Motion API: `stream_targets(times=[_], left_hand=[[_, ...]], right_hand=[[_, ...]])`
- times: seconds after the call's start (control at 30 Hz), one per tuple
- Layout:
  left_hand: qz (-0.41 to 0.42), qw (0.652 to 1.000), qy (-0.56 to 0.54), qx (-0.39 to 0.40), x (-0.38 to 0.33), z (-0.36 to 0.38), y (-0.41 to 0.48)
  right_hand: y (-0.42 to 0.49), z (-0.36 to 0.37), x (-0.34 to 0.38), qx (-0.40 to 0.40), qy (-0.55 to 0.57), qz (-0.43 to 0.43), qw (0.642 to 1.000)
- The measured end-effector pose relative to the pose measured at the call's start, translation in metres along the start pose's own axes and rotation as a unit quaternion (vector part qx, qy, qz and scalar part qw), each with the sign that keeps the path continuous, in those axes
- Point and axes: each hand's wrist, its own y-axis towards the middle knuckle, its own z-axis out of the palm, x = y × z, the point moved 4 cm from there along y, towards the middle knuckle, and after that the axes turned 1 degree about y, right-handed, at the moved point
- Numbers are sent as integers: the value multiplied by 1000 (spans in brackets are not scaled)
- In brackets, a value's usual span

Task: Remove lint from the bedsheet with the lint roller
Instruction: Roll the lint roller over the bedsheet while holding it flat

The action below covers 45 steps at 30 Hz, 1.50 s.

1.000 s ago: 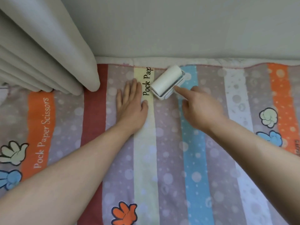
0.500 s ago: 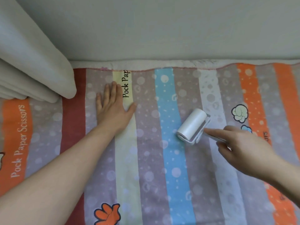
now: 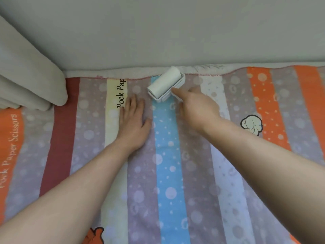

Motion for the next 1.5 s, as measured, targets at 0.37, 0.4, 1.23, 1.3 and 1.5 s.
stream_targets(times=[0.37,0.4,1.23,1.3,1.5], left_hand=[[-29,996,78,24,-7,8,1],[-36,996,81,25,-7,8,1],[-107,990,68,55,-114,13,-28],[-68,992,81,69,-109,19,-20],[-59,992,104,39,-100,40,8]], right_hand=[[-103,-11,-68,10,-72,6,997],[-114,-12,-75,11,-75,10,997],[-69,-49,-111,-22,45,-33,998],[-45,-39,-97,4,24,-25,999],[-53,-32,-115,6,-44,-36,998]])
